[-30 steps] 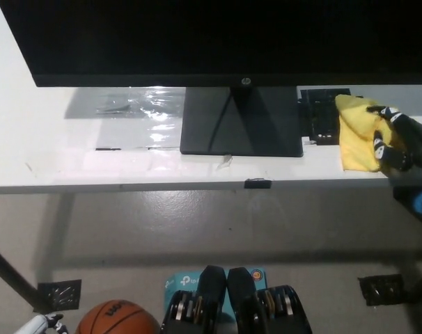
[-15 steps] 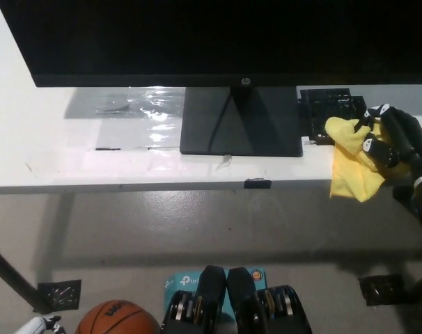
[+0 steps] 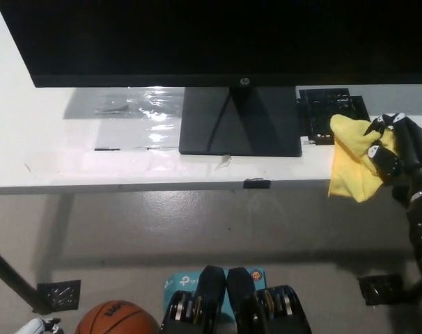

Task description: The robot uses its right hand to pick up the cloth kept in the middle of the desk and use it to wipe the monitor in the middle of the desk by swiping its screen twice

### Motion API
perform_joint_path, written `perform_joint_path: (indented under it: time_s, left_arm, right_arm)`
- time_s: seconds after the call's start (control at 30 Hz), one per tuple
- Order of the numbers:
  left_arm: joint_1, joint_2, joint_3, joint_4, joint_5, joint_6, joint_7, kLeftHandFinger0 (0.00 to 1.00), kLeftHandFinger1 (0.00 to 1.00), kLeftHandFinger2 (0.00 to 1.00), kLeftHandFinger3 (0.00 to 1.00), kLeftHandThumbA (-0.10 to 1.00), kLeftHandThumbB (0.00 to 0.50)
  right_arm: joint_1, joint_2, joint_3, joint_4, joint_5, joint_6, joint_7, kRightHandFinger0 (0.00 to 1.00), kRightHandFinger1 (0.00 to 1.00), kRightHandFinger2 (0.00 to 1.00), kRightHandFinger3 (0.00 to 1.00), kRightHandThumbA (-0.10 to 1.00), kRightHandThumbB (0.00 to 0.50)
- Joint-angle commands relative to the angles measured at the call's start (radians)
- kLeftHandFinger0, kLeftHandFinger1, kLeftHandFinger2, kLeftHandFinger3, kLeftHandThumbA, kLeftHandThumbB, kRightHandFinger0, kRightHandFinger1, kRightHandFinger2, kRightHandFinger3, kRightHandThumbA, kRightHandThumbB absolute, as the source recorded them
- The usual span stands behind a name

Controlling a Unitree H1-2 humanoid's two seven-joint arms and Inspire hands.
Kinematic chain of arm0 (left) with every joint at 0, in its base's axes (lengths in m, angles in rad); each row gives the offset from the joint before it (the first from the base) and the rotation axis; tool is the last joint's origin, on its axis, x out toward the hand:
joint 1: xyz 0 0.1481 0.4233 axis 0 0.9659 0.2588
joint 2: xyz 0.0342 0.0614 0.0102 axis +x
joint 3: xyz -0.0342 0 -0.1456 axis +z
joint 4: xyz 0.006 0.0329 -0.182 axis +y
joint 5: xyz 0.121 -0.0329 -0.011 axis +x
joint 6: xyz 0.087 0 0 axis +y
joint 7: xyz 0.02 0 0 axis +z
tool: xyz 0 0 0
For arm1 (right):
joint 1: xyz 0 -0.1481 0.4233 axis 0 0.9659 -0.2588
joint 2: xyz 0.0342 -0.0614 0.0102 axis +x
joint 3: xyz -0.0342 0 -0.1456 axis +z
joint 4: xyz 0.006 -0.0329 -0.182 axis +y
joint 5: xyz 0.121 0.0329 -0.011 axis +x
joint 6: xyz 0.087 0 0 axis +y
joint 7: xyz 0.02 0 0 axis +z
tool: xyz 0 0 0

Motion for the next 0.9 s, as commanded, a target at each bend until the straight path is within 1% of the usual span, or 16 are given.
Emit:
perform_joint_path:
  time_s: [0.0,0.03,0.07,0.1,0.13,0.2,0.27,0.3,0.47,0.5,0.53,0.63,0.7,0.77,0.83,0.87]
  left_arm:
    - [0.010,0.022,0.022,-0.033,-0.006,-0.008,-0.004,0.95,1.00,0.98,0.85,0.29,0.276]
    - [0.013,0.017,0.021,-0.033,-0.006,-0.008,-0.004,0.95,1.00,0.98,0.86,0.29,0.276]
    - [0.012,0.017,0.015,-0.023,0.000,-0.025,0.001,0.95,1.00,0.98,0.85,0.28,0.266]
    - [0.012,0.018,0.018,-0.023,-0.002,-0.020,0.000,0.95,1.00,0.98,0.85,0.27,0.271]
    - [0.012,0.021,0.019,-0.025,0.000,-0.012,-0.002,0.98,1.00,1.00,0.86,0.28,0.265]
    - [0.012,0.021,0.017,-0.022,0.002,-0.018,-0.001,0.98,1.00,1.00,0.86,0.29,0.263]
    - [0.019,0.017,0.023,-0.030,-0.003,-0.010,0.000,0.98,1.00,1.00,0.85,0.30,0.273]
    - [0.020,0.017,0.025,-0.033,-0.006,-0.011,-0.001,0.97,1.00,0.99,0.85,0.31,0.276]
    - [0.031,0.013,0.025,-0.030,-0.008,-0.003,-0.001,0.97,1.00,1.00,0.87,0.33,0.268]
    - [0.031,0.013,0.025,-0.031,-0.007,-0.004,-0.001,0.97,1.00,1.00,0.87,0.33,0.267]
    - [0.036,0.013,0.024,-0.032,-0.007,-0.005,-0.001,0.97,1.00,1.00,0.87,0.33,0.261]
    - [0.041,0.012,0.027,-0.031,-0.013,-0.012,-0.001,0.98,1.00,1.00,0.87,0.34,0.261]
    - [0.043,0.008,0.029,-0.027,-0.013,-0.015,0.005,0.98,1.00,1.00,0.86,0.34,0.265]
    - [0.045,0.008,0.025,-0.021,-0.007,-0.020,0.010,0.98,1.00,1.00,0.87,0.35,0.258]
    - [0.053,0.004,0.029,-0.027,-0.013,-0.019,0.013,0.98,1.00,1.00,0.86,0.35,0.260]
    - [0.055,0.004,0.028,-0.028,-0.012,-0.018,0.013,0.98,1.00,1.00,0.85,0.35,0.262]
  right_arm:
    - [-0.015,0.105,-0.192,-0.122,0.266,0.170,-0.024,0.00,0.08,0.41,0.02,-0.10,0.000]
    - [-0.011,0.125,-0.231,-0.147,0.307,0.205,-0.012,0.00,0.04,0.38,0.01,-0.10,0.004]
    - [-0.018,0.165,-0.310,-0.206,0.409,0.241,-0.020,0.00,0.00,0.26,0.04,-0.10,0.061]
    - [-0.028,0.187,-0.349,-0.227,0.450,0.261,-0.033,0.00,0.00,0.20,0.04,-0.10,0.150]
    - [-0.042,0.201,-0.383,-0.263,0.479,0.292,-0.035,0.00,0.00,0.20,0.04,-0.10,0.195]
    - [-0.063,0.217,-0.432,-0.346,0.526,0.350,-0.034,0.00,0.00,0.26,0.11,-0.10,0.166]
    - [-0.086,0.225,-0.476,-0.378,0.589,0.341,-0.033,0.00,0.00,0.31,0.15,-0.10,0.175]
    - [-0.111,0.229,-0.523,-0.414,0.645,0.355,-0.052,0.00,0.00,0.32,0.17,-0.10,0.142]
    - [-0.174,0.221,-0.615,-0.460,0.709,0.385,-0.089,0.00,0.00,0.30,0.15,-0.10,0.102]
    - [-0.179,0.221,-0.624,-0.466,0.714,0.390,-0.094,0.00,0.00,0.30,0.17,-0.10,0.084]
    - [-0.202,0.220,-0.655,-0.480,0.745,0.399,-0.116,0.00,0.00,0.32,0.23,-0.10,0.007]
    - [-0.246,0.215,-0.720,-0.500,0.804,0.418,-0.150,0.00,0.00,0.33,0.27,-0.10,0.000]
    - [-0.263,0.208,-0.744,-0.510,0.820,0.435,-0.162,0.00,0.00,0.38,0.39,-0.10,0.000]
    - [-0.282,0.203,-0.773,-0.518,0.843,0.424,-0.174,0.00,0.00,0.40,0.60,-0.10,0.000]
    - [-0.297,0.199,-0.800,-0.531,0.878,0.387,-0.175,0.00,0.00,0.36,0.53,-0.10,0.000]
    - [-0.333,0.203,-0.846,-0.557,0.918,0.406,-0.234,0.00,0.00,0.36,0.57,-0.10,0.000]
